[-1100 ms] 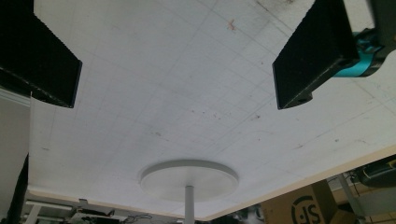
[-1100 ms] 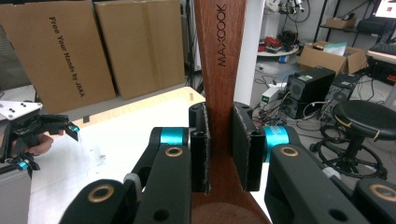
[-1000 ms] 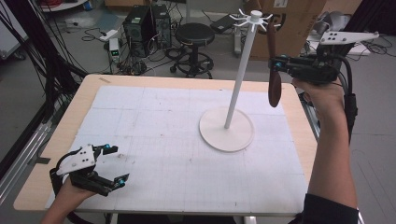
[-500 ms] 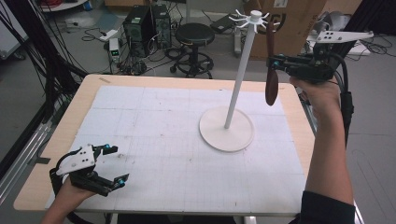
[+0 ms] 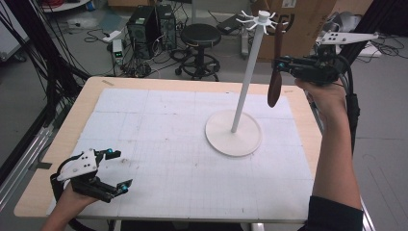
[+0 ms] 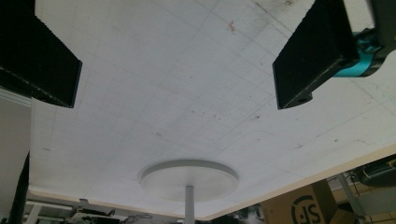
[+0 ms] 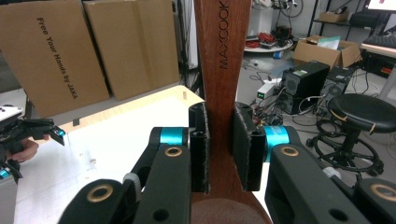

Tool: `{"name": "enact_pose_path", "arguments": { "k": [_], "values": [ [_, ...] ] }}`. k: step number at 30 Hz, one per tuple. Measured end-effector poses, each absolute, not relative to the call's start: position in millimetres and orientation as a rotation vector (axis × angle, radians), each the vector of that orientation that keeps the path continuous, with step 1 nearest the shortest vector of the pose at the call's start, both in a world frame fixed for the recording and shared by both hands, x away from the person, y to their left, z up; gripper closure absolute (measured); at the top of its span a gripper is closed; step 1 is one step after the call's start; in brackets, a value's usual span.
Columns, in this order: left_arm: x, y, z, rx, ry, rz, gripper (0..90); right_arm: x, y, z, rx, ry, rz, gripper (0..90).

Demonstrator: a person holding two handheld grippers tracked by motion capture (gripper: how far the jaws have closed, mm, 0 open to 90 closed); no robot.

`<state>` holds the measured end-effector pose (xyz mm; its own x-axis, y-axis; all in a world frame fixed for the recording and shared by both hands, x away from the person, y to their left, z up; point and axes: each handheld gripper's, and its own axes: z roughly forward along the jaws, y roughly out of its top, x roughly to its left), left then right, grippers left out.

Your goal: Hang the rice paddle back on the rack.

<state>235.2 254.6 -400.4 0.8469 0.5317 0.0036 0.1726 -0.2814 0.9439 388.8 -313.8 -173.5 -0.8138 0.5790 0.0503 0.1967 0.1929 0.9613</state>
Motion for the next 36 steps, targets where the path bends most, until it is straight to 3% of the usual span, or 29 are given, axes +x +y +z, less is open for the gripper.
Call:
{"name": "enact_pose_path", "arguments": {
  "k": [6, 10, 13, 25, 33, 36],
  "values": [
    [235, 255, -401, 1.852, 0.532, 0.379, 1.9, 389, -313, -175, 0.757, 2.135, 1.636, 76.2],
    [235, 256, -400, 1.849, 0.530, 0.379, 1.9, 386, -315, -175, 0.742, 2.083, 1.679, 63.8],
    [235, 256, -400, 1.849, 0.530, 0.378, 1.9, 382, -315, -174, 0.710, 2.087, 1.720, 59.5],
    [235, 256, -400, 1.849, 0.529, 0.380, 1.9, 364, -306, -180, 0.671, 2.127, 1.808, 20.5],
    [235, 255, -400, 1.847, 0.532, 0.379, 1.9, 352, -303, -187, 0.661, 2.095, 1.860, 2.4],
    [235, 256, -400, 1.849, 0.529, 0.380, 1.9, 350, -304, -192, 0.673, 2.097, 1.848, 1.3]
  ]
}}
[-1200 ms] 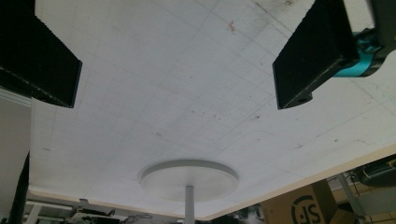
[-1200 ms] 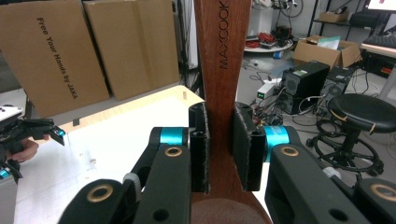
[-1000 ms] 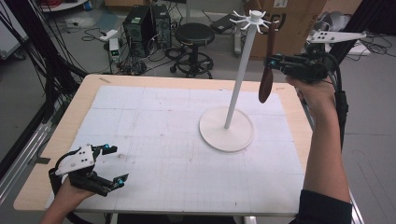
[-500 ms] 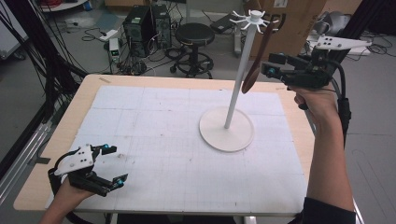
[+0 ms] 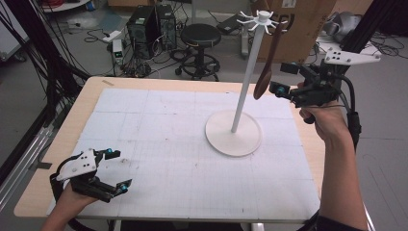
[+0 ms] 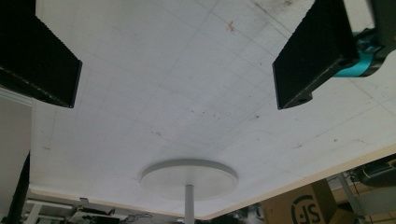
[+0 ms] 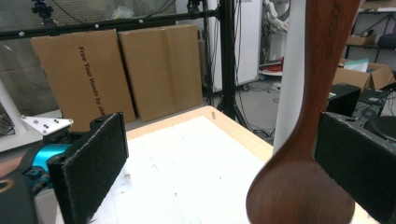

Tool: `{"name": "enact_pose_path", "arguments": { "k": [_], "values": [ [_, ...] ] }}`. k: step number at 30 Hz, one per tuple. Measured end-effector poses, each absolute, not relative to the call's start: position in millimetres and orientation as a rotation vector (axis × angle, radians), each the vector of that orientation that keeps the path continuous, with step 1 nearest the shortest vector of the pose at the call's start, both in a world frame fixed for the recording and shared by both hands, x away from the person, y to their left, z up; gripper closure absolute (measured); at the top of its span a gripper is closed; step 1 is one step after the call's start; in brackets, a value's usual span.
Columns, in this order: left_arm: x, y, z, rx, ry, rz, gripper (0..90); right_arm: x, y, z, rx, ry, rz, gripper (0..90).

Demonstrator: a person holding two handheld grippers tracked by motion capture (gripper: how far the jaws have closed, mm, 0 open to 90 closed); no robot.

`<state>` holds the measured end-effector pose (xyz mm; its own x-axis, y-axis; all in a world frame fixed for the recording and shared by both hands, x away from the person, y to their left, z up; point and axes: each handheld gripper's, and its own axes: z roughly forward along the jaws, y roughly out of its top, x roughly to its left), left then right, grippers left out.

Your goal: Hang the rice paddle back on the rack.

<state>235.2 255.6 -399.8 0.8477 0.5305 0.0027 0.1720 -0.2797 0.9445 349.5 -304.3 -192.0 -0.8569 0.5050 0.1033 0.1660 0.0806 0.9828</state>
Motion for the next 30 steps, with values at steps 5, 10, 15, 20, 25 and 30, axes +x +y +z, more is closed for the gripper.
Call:
{"name": "enact_pose_path", "arguments": {
  "k": [5, 10, 15, 20, 25, 30],
  "values": [
    [235, 256, -400, 1.846, 0.531, 0.380, 1.9, 343, -305, -201, 0.669, 2.139, 1.804, 1.3],
    [235, 255, -399, 1.847, 0.533, 0.382, 1.9, 335, -300, -213, 0.664, 2.197, 1.737, 1.4],
    [235, 254, -399, 1.846, 0.531, 0.381, 1.9, 333, -292, -228, 0.672, 2.272, 1.651, 1.4],
    [235, 255, -399, 1.843, 0.534, 0.382, 1.9, 331, -288, -243, 0.676, 2.327, 1.604, 1.4],
    [235, 255, -398, 1.841, 0.535, 0.382, 1.9, 328, -286, -256, 0.677, 2.374, 1.558, 1.4],
    [236, 256, -398, 1.836, 0.536, 0.381, 1.9, 323, -284, -267, 0.652, 2.431, 1.533, 1.7]
  ]
}}
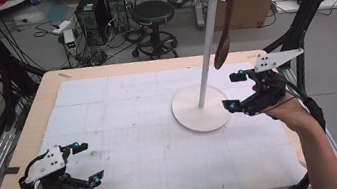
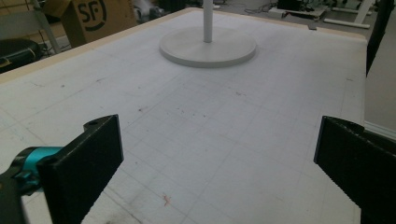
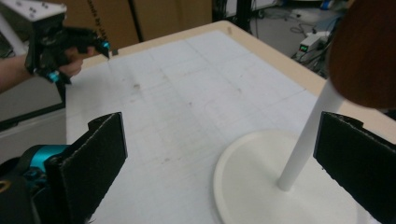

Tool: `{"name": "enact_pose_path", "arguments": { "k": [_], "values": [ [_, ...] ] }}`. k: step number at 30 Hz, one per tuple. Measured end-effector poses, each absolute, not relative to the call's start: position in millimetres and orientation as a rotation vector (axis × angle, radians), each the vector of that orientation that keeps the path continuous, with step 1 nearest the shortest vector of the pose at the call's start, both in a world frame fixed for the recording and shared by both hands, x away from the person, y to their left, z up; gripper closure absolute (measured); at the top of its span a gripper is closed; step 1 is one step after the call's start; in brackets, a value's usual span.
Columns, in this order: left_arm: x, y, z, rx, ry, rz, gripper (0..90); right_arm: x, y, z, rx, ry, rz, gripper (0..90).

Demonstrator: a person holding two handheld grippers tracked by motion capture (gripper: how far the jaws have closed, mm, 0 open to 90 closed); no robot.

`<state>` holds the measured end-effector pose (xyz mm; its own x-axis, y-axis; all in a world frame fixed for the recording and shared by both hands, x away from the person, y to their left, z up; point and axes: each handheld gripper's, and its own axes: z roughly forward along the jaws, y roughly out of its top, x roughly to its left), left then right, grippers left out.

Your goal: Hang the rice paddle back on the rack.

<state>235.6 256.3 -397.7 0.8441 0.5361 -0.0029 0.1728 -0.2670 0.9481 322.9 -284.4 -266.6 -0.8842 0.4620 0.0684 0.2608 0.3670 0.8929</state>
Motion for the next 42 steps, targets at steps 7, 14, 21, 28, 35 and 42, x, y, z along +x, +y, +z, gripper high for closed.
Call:
{"name": "enact_pose_path", "arguments": {
  "k": [7, 14, 21, 28, 35, 42],
  "values": [
    [237, 257, -397, 1.827, 0.542, 0.380, 1.9, 315, -281, -283, 0.618, 2.472, 1.530, 1.7],
    [240, 259, -396, 1.813, 0.558, 0.375, 1.9, 308, -279, -298, 0.640, 2.463, 1.533, 1.7],
    [246, 260, -394, 1.790, 0.580, 0.362, 1.9, 302, -284, -316, 0.689, 2.438, 1.550, 1.7],
    [249, 263, -391, 1.759, 0.609, 0.365, 1.9, 297, -290, -327, 0.702, 2.395, 1.566, 1.7],
    [253, 263, -391, 1.755, 0.621, 0.384, 1.9, 291, -292, -334, 0.708, 2.371, 1.575, 1.7],
    [252, 264, -390, 1.745, 0.629, 0.393, 1.9, 286, -290, -339, 0.703, 2.366, 1.581, 1.7]
  ]
}}
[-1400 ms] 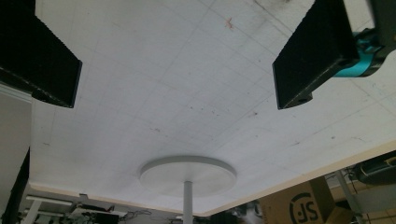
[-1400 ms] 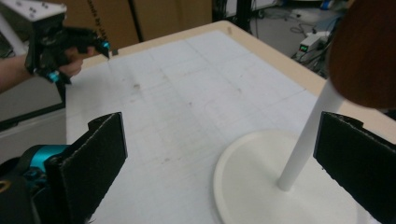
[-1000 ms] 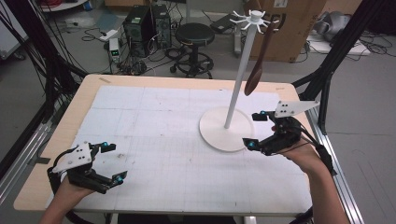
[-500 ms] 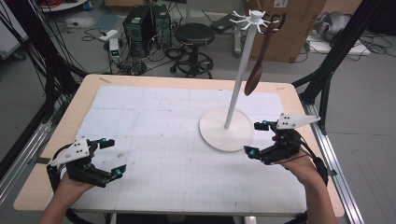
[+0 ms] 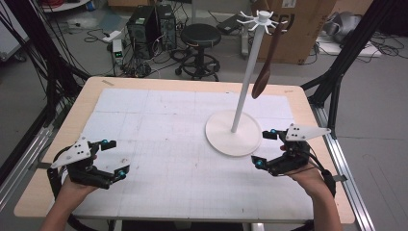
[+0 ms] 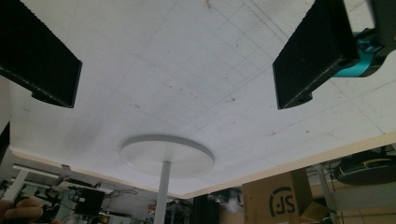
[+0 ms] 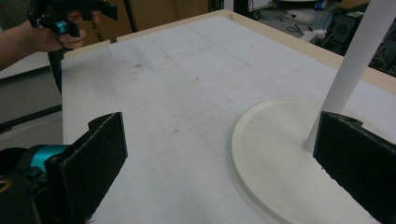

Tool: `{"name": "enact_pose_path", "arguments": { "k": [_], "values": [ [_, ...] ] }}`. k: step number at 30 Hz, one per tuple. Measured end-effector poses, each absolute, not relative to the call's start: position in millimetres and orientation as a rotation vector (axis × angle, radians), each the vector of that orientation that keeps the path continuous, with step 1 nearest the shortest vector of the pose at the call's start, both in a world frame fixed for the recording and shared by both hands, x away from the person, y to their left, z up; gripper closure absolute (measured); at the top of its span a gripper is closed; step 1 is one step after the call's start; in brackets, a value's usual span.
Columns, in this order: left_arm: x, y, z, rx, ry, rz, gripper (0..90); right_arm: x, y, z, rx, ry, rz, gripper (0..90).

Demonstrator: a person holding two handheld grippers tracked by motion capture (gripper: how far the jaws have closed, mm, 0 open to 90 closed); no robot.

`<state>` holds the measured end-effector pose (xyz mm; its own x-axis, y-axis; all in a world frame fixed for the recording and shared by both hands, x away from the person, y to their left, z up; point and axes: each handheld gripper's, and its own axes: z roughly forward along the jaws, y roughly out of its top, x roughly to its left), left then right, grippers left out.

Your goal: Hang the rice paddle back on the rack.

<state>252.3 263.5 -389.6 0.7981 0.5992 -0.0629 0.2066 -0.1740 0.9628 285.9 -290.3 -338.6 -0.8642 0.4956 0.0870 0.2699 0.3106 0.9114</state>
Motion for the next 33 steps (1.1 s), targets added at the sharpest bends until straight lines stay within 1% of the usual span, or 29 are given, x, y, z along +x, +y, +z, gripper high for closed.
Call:
{"name": "enact_pose_path", "arguments": {
  "k": [16, 33],
  "values": [
    [249, 261, -388, 1.763, 0.606, 0.393, 1.9, 276, -285, -361, 0.683, 2.399, 1.565, 1.7],
    [249, 261, -388, 1.766, 0.593, 0.396, 1.9, 273, -290, -381, 0.717, 2.389, 1.595, 1.7]
  ]
}}
